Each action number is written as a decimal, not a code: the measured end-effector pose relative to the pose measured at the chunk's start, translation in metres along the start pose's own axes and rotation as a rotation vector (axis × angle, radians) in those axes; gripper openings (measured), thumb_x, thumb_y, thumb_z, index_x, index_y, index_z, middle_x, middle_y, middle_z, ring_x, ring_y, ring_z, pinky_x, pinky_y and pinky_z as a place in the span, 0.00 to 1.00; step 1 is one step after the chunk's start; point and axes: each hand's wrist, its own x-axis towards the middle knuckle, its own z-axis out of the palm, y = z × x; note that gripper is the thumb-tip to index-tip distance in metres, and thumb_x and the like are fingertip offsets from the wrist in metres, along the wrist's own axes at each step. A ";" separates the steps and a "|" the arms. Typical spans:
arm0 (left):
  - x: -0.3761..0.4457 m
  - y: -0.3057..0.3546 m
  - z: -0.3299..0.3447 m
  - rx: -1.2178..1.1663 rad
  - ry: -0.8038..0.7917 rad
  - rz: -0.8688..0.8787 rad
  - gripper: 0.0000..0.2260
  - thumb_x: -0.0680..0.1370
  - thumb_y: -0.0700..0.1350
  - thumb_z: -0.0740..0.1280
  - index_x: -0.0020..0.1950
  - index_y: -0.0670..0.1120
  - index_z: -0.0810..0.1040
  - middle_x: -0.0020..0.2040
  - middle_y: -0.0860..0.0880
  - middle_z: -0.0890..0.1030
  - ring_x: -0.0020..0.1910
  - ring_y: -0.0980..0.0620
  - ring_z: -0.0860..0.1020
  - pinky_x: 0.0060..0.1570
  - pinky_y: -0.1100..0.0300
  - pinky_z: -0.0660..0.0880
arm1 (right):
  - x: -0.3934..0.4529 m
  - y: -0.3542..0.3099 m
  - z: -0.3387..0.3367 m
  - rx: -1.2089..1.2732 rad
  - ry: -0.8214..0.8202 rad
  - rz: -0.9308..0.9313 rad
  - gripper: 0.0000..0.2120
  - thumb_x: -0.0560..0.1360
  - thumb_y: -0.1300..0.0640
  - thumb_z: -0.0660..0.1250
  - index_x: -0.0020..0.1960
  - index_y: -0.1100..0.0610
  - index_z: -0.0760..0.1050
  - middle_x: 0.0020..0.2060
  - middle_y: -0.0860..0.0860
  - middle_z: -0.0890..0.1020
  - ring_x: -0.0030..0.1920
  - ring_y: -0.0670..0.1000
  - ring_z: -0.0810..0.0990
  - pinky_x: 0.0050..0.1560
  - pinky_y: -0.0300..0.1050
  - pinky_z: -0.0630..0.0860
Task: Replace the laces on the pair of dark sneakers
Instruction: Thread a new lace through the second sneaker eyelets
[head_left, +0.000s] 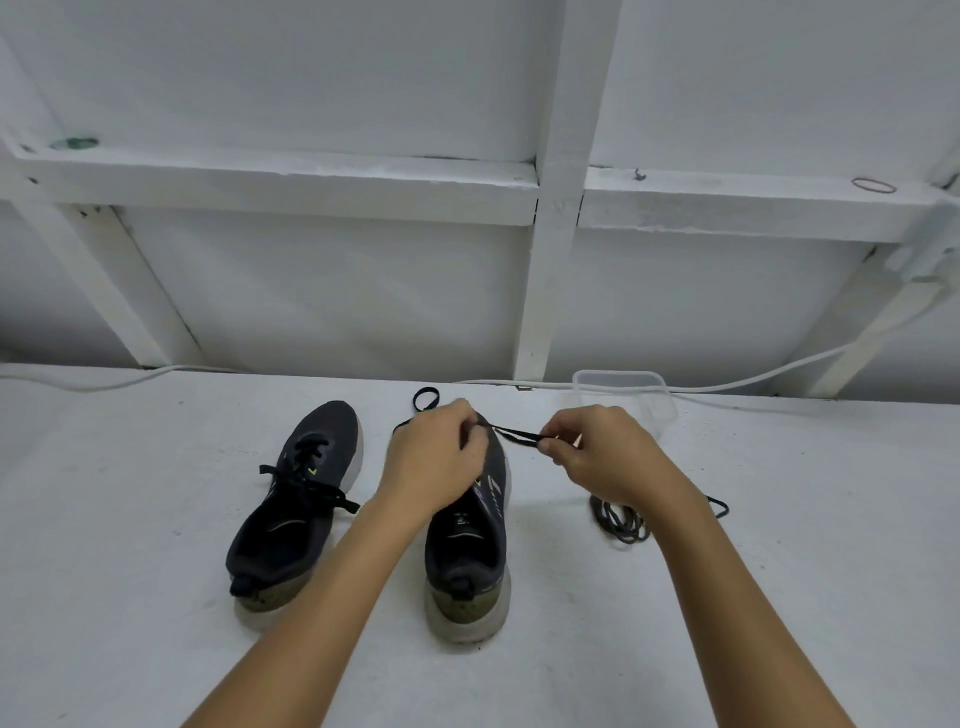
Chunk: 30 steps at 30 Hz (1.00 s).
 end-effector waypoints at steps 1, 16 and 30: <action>-0.001 -0.004 -0.001 -0.040 0.054 -0.113 0.07 0.79 0.48 0.62 0.44 0.48 0.74 0.36 0.53 0.78 0.40 0.45 0.76 0.37 0.55 0.68 | 0.000 0.004 -0.002 -0.038 -0.001 0.019 0.04 0.79 0.48 0.68 0.49 0.43 0.82 0.41 0.41 0.84 0.43 0.45 0.80 0.44 0.43 0.76; -0.003 -0.014 -0.026 0.053 0.176 0.135 0.04 0.79 0.46 0.68 0.47 0.49 0.82 0.43 0.53 0.83 0.48 0.46 0.79 0.50 0.48 0.74 | 0.001 -0.007 -0.009 -0.082 0.083 -0.058 0.06 0.80 0.48 0.67 0.48 0.43 0.84 0.41 0.40 0.85 0.43 0.45 0.79 0.41 0.42 0.72; 0.005 0.002 -0.019 -0.102 -0.131 0.360 0.07 0.81 0.44 0.66 0.55 0.47 0.83 0.45 0.52 0.83 0.47 0.51 0.78 0.55 0.52 0.72 | 0.000 -0.023 -0.002 -0.015 0.079 -0.150 0.07 0.80 0.50 0.66 0.48 0.43 0.83 0.40 0.40 0.84 0.38 0.41 0.77 0.36 0.37 0.66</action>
